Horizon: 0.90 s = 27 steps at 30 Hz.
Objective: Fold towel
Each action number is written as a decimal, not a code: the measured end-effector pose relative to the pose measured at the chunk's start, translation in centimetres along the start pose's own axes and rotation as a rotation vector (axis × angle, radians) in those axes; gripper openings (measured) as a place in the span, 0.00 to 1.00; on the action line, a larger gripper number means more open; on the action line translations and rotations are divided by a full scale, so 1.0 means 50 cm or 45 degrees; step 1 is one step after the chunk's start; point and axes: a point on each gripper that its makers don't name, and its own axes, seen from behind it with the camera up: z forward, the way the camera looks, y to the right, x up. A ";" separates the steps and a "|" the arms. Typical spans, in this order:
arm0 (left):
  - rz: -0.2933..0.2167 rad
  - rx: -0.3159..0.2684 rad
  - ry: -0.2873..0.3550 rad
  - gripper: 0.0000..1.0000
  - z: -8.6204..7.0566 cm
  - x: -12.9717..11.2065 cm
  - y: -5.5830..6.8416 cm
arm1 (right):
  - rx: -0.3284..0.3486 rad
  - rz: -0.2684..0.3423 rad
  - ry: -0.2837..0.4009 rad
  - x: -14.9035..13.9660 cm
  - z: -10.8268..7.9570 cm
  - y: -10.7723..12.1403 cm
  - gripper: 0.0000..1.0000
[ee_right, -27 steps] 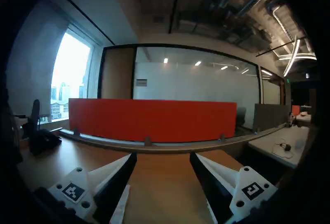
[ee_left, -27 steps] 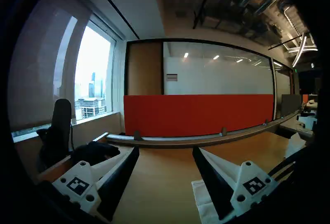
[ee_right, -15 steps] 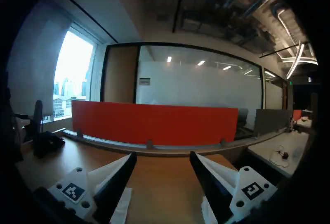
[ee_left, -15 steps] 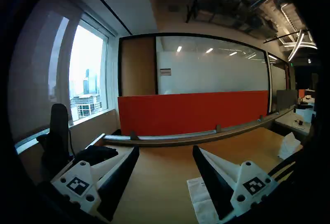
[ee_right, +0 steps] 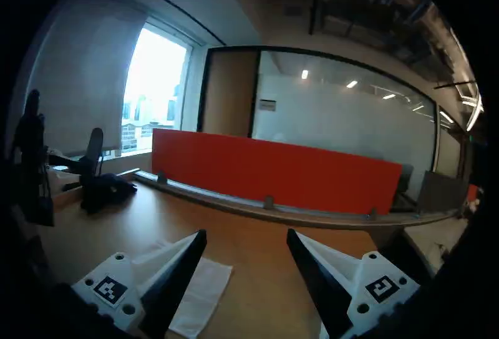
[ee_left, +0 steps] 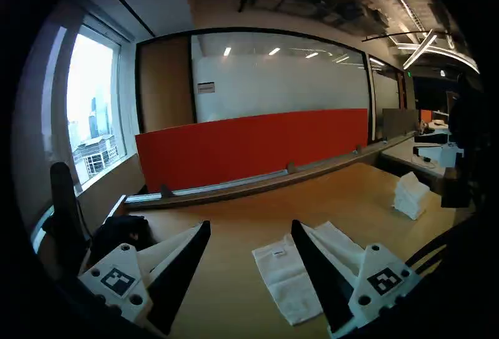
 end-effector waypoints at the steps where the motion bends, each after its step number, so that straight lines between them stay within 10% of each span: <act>1: 0.005 -0.006 -0.010 0.96 0.001 -0.005 0.002 | 0.012 -0.005 -0.006 -0.002 0.001 -0.005 1.00; 27: 0.096 -0.216 -0.338 0.96 0.053 -0.289 0.110 | 0.281 -0.082 -0.340 -0.273 0.026 -0.132 1.00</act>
